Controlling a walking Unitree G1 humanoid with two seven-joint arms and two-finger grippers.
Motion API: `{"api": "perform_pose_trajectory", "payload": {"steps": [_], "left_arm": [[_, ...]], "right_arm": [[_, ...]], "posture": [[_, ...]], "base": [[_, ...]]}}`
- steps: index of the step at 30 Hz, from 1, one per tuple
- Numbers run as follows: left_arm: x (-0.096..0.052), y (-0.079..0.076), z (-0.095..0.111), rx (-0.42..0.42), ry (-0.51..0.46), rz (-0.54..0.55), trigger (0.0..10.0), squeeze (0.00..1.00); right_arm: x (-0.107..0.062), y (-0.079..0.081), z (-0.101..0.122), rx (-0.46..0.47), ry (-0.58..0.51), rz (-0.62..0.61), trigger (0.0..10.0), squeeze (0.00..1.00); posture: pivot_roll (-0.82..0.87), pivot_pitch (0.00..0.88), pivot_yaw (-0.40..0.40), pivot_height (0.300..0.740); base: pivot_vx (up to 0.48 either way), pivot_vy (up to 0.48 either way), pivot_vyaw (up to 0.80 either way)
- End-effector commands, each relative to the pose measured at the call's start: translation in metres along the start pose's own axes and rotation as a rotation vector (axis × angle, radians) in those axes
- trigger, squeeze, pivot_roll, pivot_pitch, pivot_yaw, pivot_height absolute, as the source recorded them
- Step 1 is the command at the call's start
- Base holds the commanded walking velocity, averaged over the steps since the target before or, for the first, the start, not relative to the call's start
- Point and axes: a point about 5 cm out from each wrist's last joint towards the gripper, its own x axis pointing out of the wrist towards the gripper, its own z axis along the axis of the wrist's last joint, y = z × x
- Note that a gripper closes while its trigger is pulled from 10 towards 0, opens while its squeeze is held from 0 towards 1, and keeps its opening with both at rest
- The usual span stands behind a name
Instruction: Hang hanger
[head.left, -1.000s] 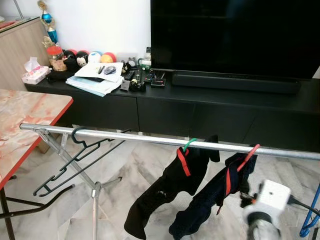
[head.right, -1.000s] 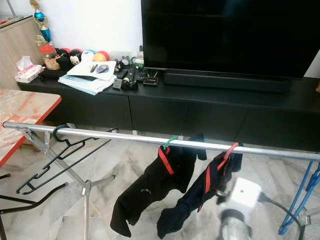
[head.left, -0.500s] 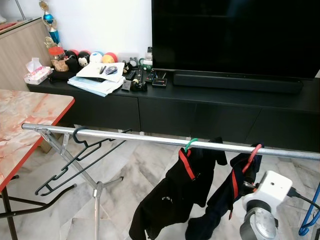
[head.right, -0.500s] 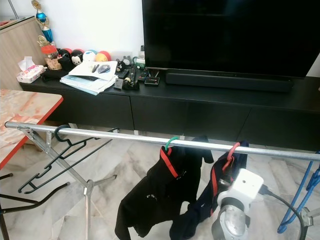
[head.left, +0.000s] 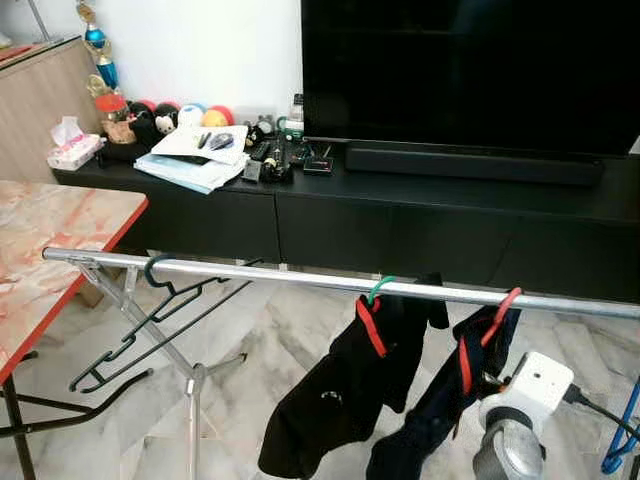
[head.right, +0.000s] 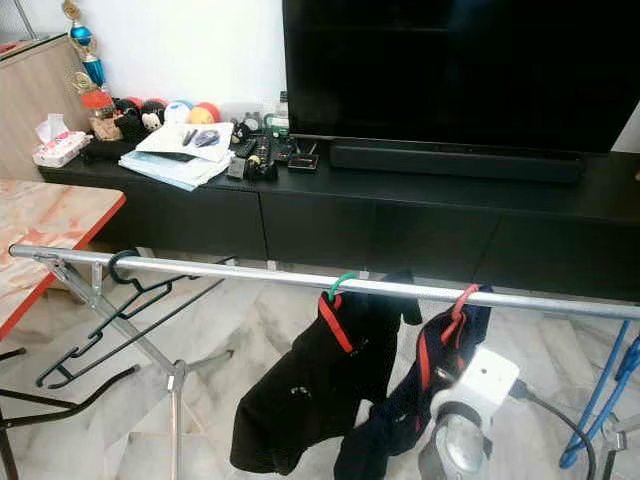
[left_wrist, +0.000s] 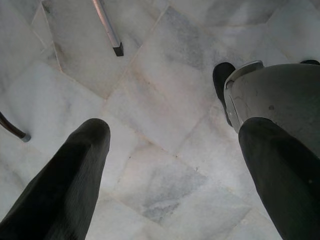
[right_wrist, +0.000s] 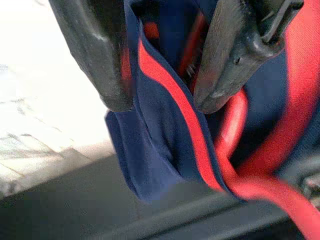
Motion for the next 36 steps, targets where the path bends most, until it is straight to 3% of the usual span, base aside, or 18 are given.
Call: {"api": "perform_pose_trajectory", "payload": {"steps": [1,14,27,36], "left_arm": [[-0.001,-0.005,-0.008,0.023,0.026,-0.028,10.0,0.0],[-0.001,-0.005,-0.007,0.034,0.025,-0.033,10.0,0.0],[-0.001,-0.005,-0.007,0.047,0.028,-0.038,10.0,0.0],[-0.001,-0.005,-0.007,0.057,0.03,-0.04,10.0,0.0]], "right_arm": [[0.001,0.008,0.003,0.069,-0.022,0.021,10.0,0.0],[0.0,0.018,-0.003,0.115,-0.018,0.068,10.0,0.0],[0.001,0.001,-0.014,0.078,0.016,-0.063,10.0,0.0],[0.005,0.004,-0.015,0.056,0.032,-0.047,10.0,0.0]], "posture": [[0.05,0.046,0.056,0.74],[0.05,0.05,0.058,0.74],[0.05,0.055,0.06,0.74],[0.05,0.053,0.061,0.74]], "base": [[0.0,0.0,0.0],[0.0,0.0,0.0],[0.0,0.0,0.0],[0.0,0.0,0.0]]}}
